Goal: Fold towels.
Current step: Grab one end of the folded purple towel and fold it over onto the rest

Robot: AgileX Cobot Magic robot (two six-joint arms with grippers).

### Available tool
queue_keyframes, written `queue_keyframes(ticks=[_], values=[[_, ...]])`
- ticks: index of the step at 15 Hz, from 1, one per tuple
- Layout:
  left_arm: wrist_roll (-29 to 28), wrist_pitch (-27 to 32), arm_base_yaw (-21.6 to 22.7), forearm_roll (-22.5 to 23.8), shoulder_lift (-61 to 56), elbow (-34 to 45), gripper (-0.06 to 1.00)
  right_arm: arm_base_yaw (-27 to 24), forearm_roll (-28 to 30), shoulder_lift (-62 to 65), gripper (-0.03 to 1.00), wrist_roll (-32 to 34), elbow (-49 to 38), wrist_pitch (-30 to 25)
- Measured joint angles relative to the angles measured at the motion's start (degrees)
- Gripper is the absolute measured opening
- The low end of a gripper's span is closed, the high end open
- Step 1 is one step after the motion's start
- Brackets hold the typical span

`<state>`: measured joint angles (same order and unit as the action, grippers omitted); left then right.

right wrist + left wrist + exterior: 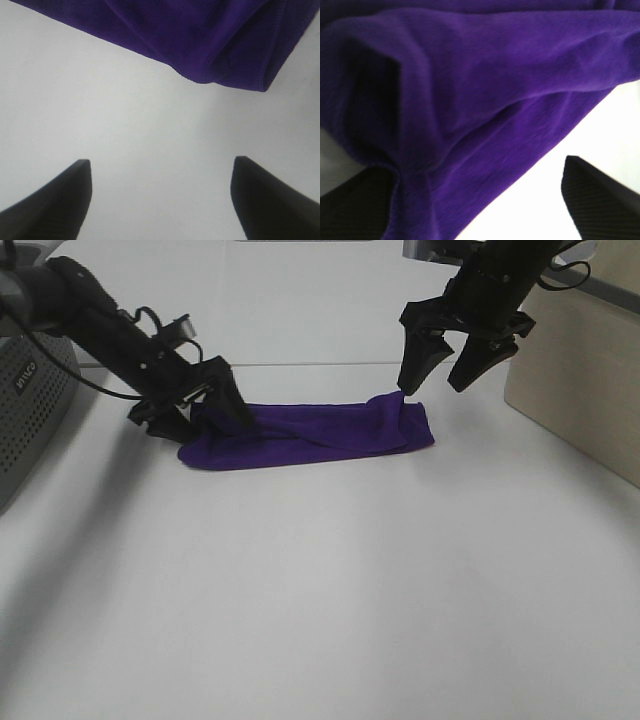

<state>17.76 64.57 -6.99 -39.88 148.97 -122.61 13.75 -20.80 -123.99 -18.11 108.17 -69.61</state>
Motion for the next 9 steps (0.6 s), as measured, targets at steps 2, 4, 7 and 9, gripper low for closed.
queue_keyframes(ticks=[2,4,7,9], values=[[-0.86,-2.23,-3.9,-0.34,0.8,-0.4,0.73,0.0,0.0,0.0,0.76,0.0,0.0,0.0],[-2.75,-3.72,-5.67,1.2,1.26,-0.4,0.46,0.0,0.0,0.0,0.76,0.0,0.0,0.0],[-2.92,-4.41,-5.79,2.41,1.72,-0.4,0.05,0.0,0.0,0.0,0.76,0.4,0.0,0.0],[-2.92,-3.21,-5.84,4.64,1.72,-1.66,0.04,0.0,0.0,0.0,0.76,1.43,0.0,0.0]])
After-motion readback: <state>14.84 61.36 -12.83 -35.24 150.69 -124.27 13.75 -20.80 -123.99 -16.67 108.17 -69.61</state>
